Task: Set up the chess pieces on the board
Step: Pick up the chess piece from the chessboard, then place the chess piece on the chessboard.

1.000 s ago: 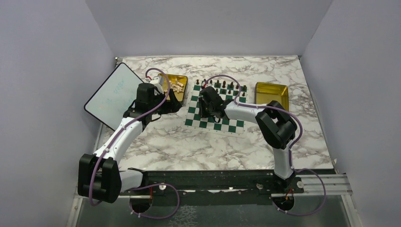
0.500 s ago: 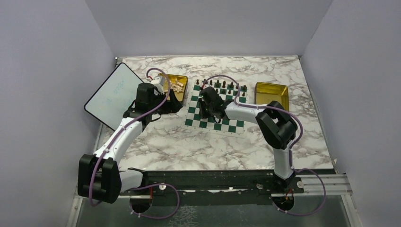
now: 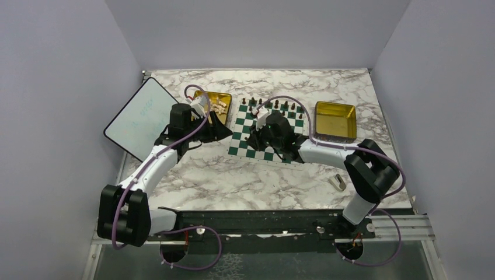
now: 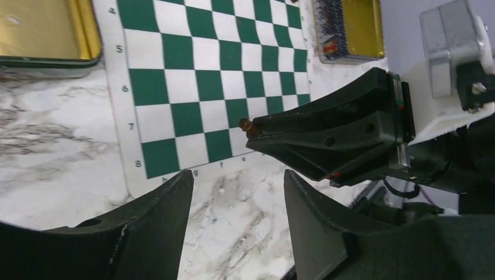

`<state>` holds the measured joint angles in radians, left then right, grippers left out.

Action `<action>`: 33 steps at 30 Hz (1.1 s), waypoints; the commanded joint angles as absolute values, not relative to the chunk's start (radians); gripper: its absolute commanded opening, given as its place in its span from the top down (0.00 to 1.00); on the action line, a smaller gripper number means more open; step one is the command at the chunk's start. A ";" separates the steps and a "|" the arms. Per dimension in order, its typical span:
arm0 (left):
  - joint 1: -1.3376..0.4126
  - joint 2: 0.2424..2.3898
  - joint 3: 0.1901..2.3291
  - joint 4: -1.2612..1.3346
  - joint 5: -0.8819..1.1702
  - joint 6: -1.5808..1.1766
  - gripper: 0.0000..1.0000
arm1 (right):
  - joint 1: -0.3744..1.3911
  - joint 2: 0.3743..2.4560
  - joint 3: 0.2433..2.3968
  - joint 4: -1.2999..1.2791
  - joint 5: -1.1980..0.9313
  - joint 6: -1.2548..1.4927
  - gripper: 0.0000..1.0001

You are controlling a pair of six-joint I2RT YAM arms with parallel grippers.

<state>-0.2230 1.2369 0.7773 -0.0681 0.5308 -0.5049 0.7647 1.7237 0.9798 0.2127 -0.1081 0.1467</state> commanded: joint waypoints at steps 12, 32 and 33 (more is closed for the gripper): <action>-0.222 1.303 0.776 0.076 0.820 -0.697 0.50 | 0.772 1.555 0.827 0.557 -0.324 0.041 0.81; -0.269 1.383 0.803 0.158 0.841 -0.776 0.59 | 0.772 1.529 0.822 0.570 -0.373 0.052 0.81; -0.272 1.385 0.801 0.157 0.840 -0.776 0.60 | 0.772 1.529 0.821 0.573 -0.374 0.054 0.81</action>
<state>-0.2543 1.3712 0.7750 0.1158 0.8124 -0.7609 0.7650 1.5593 0.8383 0.5247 -0.3481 0.0582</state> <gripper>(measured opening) 0.426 0.219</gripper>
